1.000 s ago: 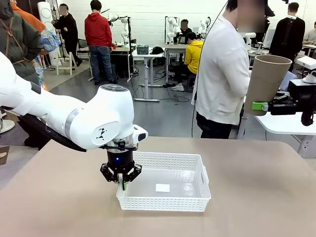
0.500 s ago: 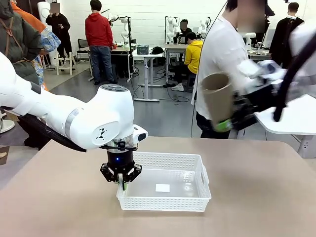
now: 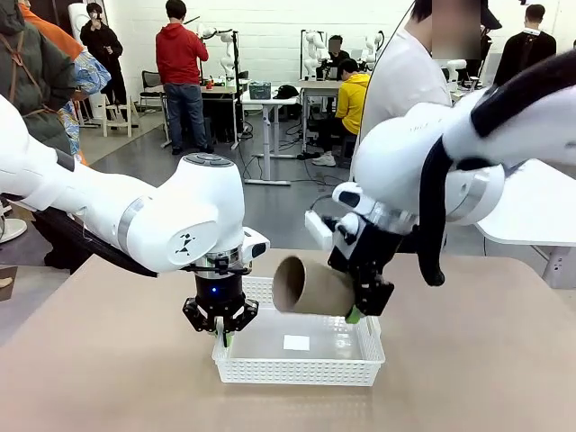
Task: Clean and organize the cups into the basket.
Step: Pick up the Organizing basket and move it to the center of the table, then pick up the Reusable plastic cup from the right side of the table and place it inside the Organizing basket.
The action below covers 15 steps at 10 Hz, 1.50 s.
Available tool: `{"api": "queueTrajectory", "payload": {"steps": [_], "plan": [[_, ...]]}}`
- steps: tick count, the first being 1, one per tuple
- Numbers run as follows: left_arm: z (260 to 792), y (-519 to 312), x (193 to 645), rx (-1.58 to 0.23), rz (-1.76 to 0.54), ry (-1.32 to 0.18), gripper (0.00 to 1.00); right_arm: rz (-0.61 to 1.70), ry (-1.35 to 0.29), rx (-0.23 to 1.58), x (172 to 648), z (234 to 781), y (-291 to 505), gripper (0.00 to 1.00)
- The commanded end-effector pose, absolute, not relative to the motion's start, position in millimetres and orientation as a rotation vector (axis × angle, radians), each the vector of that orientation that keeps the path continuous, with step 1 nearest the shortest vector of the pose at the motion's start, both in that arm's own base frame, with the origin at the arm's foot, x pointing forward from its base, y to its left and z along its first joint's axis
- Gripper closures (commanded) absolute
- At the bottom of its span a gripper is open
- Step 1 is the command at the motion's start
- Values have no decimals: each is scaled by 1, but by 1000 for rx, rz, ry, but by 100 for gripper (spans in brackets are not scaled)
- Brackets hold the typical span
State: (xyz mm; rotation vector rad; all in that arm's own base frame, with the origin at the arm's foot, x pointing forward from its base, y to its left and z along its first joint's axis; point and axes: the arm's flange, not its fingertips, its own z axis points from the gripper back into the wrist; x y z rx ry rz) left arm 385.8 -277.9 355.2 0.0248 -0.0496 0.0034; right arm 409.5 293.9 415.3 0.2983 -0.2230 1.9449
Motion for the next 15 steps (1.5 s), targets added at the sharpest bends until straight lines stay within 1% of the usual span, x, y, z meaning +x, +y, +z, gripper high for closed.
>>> {"api": "queueTrajectory", "payload": {"steps": [1,3,9,11,13,15], "plan": [[356,-280,384,26,5,-54,100,1937,-185,258,416,419,298,23],[356,-280,384,26,5,-54,100,1953,-187,274,411,409,294,23],[356,-280,384,26,5,-54,100,1955,-181,270,411,409,294,23],[356,-280,384,26,5,-54,100,1838,-118,126,407,392,303,23],[356,-280,384,26,5,-54,100,1796,-16,76,398,374,310,23],[356,-280,384,26,5,-54,100,1731,36,19,395,359,314,23]]}}
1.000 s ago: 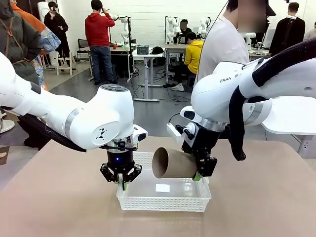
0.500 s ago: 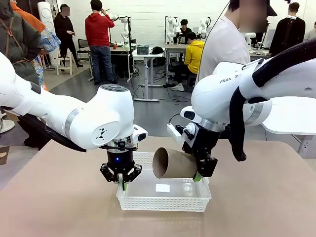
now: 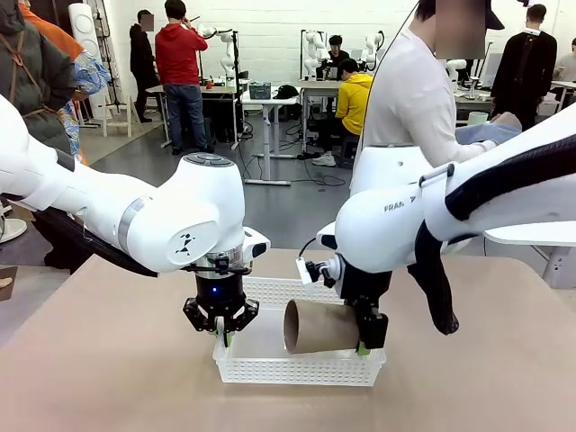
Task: Clean and organize the cups into the basket.
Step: Pick up the Organizing basket and move it to the center of the table, then pick up the Reusable plastic cup from the right side of the table and place it inside the Organizing basket.
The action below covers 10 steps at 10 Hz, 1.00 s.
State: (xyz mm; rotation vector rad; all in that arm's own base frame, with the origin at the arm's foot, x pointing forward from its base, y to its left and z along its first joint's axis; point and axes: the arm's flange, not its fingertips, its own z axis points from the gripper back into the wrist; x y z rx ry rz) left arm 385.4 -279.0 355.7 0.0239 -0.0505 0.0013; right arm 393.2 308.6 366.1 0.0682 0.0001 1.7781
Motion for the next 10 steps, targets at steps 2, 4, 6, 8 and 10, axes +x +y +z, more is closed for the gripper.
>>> {"api": "queueTrajectory", "payload": {"steps": [2,4,6,8,10], "plan": [[356,-280,384,26,5,-54,100,1721,56,39,401,349,316,23],[356,-280,384,26,5,-54,100,1701,60,45,408,343,317,23],[356,-280,384,26,5,-54,100,1697,85,66,415,333,320,23],[356,-280,384,26,5,-54,100,1691,89,102,425,322,320,23],[356,-280,384,26,5,-54,100,1693,89,127,428,319,319,23]]}}
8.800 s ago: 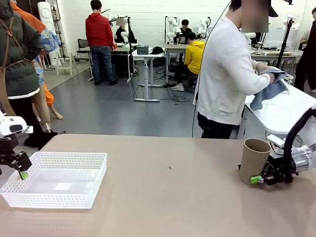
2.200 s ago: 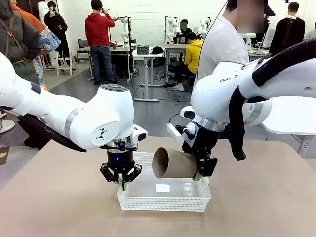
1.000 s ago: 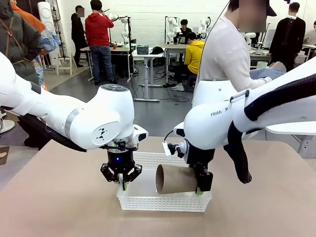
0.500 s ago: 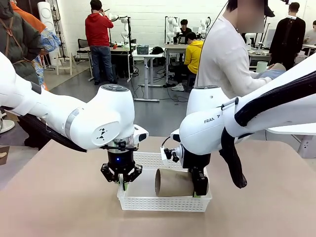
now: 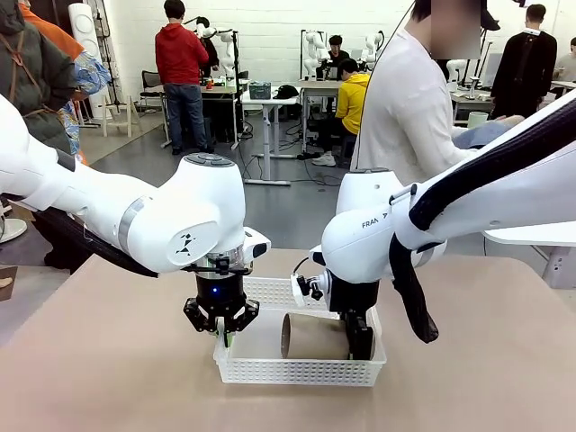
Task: Clean and organize the cups into the basket.
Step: Pick up the Organizing basket and move it to the center of the table, then pick up the Reusable plastic cup from the right side of the table and place it inside the Organizing basket.
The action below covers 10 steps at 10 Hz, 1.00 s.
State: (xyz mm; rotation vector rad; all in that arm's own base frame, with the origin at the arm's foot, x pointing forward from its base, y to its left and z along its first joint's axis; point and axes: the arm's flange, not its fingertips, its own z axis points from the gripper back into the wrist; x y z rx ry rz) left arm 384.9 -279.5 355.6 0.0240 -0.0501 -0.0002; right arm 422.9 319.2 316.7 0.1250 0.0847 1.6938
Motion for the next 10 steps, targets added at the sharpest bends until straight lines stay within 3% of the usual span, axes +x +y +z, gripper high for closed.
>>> {"api": "queueTrajectory", "payload": {"steps": [1,7,9,10], "plan": [[356,-280,384,26,5,-54,100,1694,92,132,427,320,319,4],[356,-280,384,26,5,-54,100,1704,82,124,421,327,316,0],[356,-280,384,26,5,-54,100,1711,-72,97,406,372,296,0],[356,-280,384,26,5,-54,100,1693,-231,92,394,410,273,0]]}}
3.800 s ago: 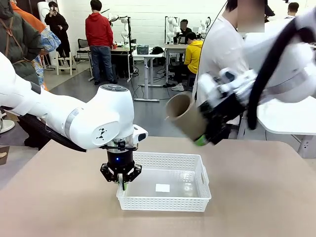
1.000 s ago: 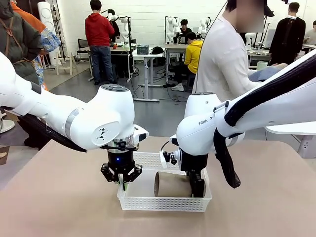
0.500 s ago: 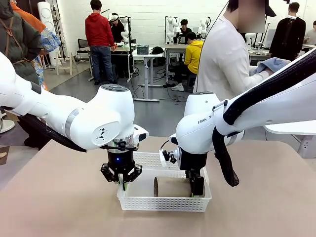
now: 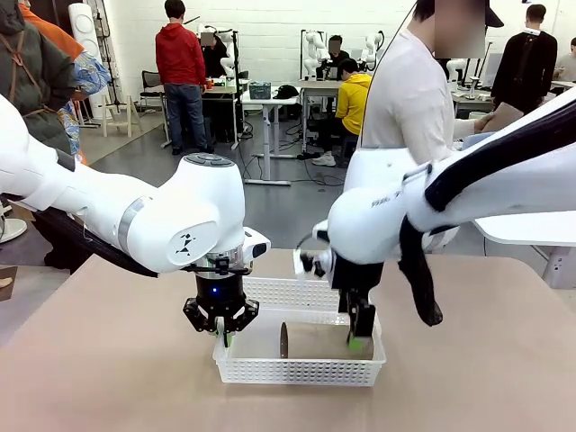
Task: Clean and organize the cups into the basket.
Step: Pick up the Organizing basket and move it to the center of the table, then pick up the Reusable plastic cup from the right side of the table and place it inside the Organizing basket.
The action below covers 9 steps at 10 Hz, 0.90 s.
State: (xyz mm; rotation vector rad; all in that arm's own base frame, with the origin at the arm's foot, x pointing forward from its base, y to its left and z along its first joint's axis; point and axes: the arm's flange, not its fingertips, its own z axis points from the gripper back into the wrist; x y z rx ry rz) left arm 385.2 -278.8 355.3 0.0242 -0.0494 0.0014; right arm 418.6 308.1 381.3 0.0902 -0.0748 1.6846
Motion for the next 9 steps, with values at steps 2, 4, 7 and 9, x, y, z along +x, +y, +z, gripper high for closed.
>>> {"api": "queueTrajectory", "payload": {"steps": [2,4,7,9], "plan": [[356,-280,384,26,5,-54,100,1640,-451,206,389,453,211,0],[356,-280,384,26,5,-54,100,1561,-656,403,398,474,124,0],[356,-280,384,26,5,-54,100,1410,-887,698,410,460,-6,0],[356,-280,384,26,5,-54,100,1383,-997,793,409,433,-74,0]]}}
